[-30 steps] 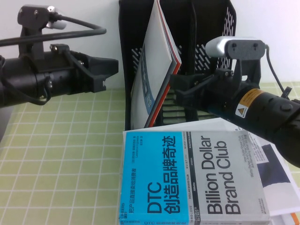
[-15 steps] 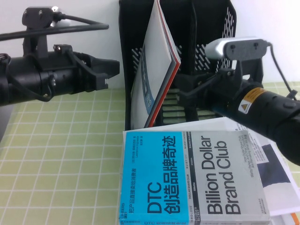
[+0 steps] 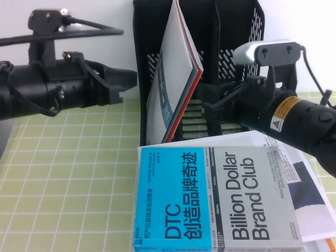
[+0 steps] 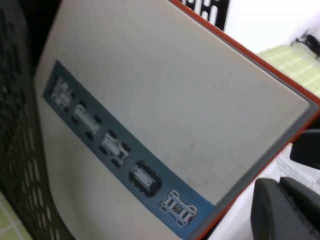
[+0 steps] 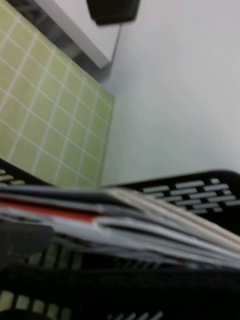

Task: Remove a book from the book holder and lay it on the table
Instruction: Hold the bookshelf, then pick up the right side book from the book shelf

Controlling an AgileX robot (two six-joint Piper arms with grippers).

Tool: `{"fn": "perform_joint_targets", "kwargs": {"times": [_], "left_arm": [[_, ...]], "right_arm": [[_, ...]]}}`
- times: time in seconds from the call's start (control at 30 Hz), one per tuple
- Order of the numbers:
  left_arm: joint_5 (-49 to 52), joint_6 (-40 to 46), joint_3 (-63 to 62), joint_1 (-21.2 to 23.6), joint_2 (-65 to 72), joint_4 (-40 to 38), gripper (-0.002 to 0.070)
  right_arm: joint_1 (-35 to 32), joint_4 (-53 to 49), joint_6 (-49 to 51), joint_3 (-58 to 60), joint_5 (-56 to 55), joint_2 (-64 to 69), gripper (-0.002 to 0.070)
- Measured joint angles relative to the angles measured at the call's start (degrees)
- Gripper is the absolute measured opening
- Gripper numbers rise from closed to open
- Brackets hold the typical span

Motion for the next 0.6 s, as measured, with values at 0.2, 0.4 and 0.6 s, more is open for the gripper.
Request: {"fn": "perform_joint_targets", "kwargs": {"times": [0.2, 0.4, 0.6], "left_arm": [[-2.89, 0.00, -0.56, -4.95, 0.71, 4.54, -0.0003], [-3.49, -1.49, -3.13, -6.29, 3.63, 5.49, -0.0003], [-3.72, -1.97, -4.55, -6.29, 4.26, 5.71, -0.0003]], "right_arm": [[0.00, -8.26, 7.21, 0.00, -0.87, 0.00, 0.0291], [0.00, -7.80, 6.70, 0.00, -1.74, 0.43, 0.0291], [-0.37, -2.01, 4.51, 0.00, -2.38, 2.85, 0.0291]]}}
